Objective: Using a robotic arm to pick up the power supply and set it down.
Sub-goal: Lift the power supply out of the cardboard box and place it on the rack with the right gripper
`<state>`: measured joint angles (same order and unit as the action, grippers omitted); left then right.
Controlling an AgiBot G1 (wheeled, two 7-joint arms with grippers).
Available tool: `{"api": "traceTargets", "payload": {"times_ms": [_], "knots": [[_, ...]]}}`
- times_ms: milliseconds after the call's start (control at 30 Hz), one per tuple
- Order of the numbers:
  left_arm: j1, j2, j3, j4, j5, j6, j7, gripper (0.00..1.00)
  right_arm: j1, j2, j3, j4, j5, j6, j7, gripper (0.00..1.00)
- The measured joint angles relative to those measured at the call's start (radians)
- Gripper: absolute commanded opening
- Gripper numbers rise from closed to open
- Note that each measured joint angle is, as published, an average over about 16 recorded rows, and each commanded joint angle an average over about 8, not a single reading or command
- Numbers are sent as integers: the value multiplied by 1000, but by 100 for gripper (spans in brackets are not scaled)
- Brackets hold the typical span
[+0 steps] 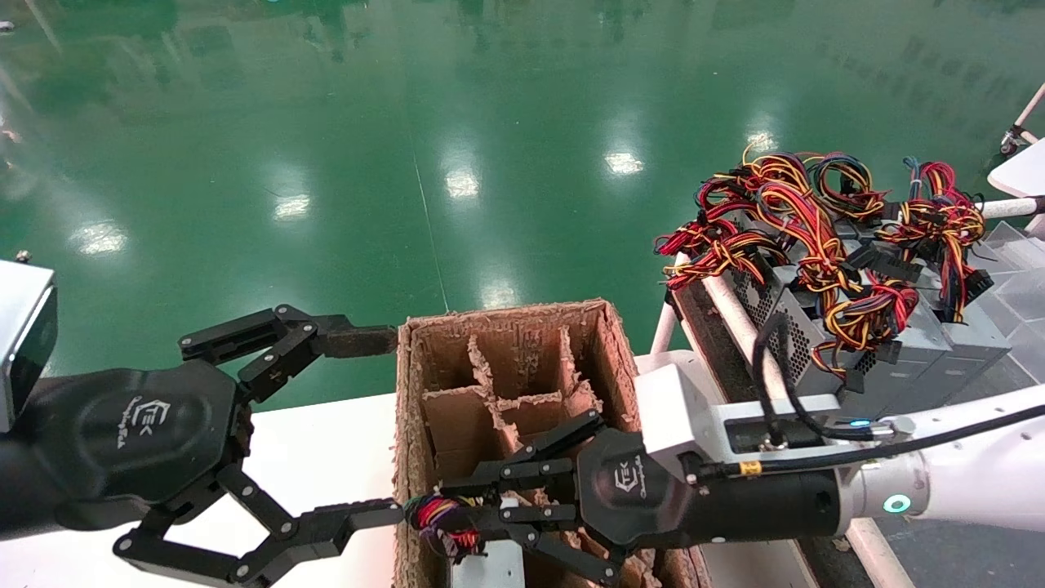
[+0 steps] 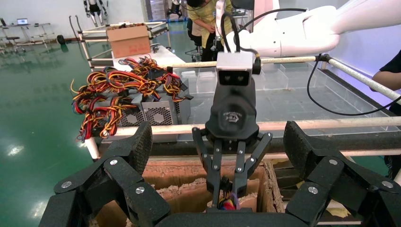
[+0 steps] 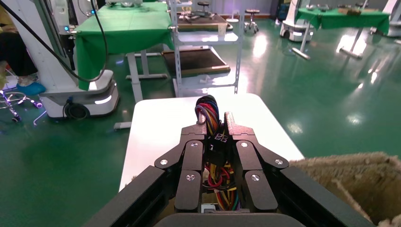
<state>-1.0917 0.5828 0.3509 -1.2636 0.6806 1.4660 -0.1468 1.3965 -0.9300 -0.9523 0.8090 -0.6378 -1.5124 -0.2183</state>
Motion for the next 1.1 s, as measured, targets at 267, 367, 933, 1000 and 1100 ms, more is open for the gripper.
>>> {"api": "traceTargets", "payload": {"times_ms": [267, 367, 933, 1000, 1100], "knots": [[0, 0, 0, 0, 0, 0, 0, 100, 31, 49, 32, 74, 24, 24, 8, 0], [0, 0, 0, 0, 0, 0, 0, 100, 44, 76, 46, 106, 32, 39, 13, 0], [0, 0, 0, 0, 0, 0, 0, 100, 82, 245, 116, 239, 73, 122, 55, 0], [0, 0, 0, 0, 0, 0, 0, 100, 86, 251, 119, 240, 77, 123, 59, 0], [0, 0, 0, 0, 0, 0, 0, 100, 94, 255, 124, 235, 82, 120, 63, 0]]}}
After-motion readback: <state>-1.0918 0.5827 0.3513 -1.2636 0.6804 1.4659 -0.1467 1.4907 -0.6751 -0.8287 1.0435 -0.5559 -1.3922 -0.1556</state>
